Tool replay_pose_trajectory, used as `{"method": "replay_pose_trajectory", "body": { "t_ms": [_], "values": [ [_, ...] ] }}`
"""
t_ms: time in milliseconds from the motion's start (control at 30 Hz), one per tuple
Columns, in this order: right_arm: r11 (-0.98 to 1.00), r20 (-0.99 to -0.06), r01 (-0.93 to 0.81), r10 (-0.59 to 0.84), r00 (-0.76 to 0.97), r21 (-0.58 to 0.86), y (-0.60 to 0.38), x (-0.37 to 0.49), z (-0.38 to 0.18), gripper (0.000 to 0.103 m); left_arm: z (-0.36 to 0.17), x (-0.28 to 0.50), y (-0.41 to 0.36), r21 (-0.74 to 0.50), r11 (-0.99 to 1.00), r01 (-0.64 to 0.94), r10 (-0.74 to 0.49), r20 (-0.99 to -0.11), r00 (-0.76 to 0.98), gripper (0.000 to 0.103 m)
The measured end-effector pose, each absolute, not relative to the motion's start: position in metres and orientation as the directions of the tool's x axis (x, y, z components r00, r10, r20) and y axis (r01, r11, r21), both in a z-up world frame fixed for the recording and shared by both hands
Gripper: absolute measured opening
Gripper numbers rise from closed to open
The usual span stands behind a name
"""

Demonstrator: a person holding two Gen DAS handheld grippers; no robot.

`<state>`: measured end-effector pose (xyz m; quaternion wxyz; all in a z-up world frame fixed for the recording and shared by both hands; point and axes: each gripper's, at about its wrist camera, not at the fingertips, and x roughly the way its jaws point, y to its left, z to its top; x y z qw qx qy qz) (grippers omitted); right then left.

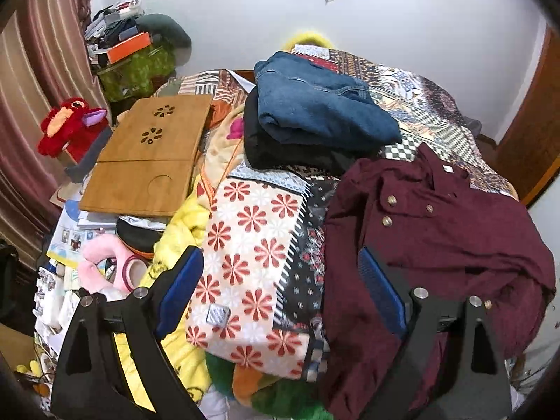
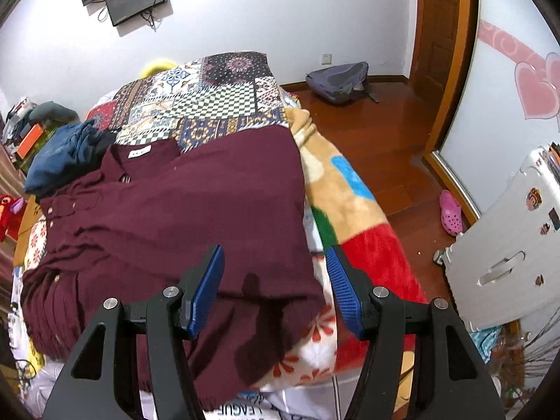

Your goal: Fold large clothes

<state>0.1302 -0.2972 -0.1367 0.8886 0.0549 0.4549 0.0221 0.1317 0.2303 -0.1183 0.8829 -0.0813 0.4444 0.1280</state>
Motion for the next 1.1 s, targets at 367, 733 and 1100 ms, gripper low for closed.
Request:
{"method": "replay_pose_trajectory", "body": {
  "t_ms": [367, 733, 1100],
  "values": [
    [0.978, -0.87, 0.029, 0.171, 0.462, 0.208, -0.294, 0.112, -0.188, 0.057, -0.201, 0.11, 0.189, -0.099, 0.969, -0.227, 0.004, -0.91, 0.415, 0.095],
    [0.958, -0.853, 0.01, 0.252, 0.458, 0.288, -0.282, 0.105, -0.203, 0.057, -0.245, 0.097, 0.166, -0.249, 0.936, -0.25, -0.152, -0.924, 0.351, 0.095],
    [0.927, -0.741, -0.083, 0.345, 0.577, 0.367, -0.269, 0.101, -0.175, 0.012, -0.237, 0.084, 0.155, -0.375, 0.904, -0.206, -0.276, -0.88, 0.387, 0.077]
  ]
}}
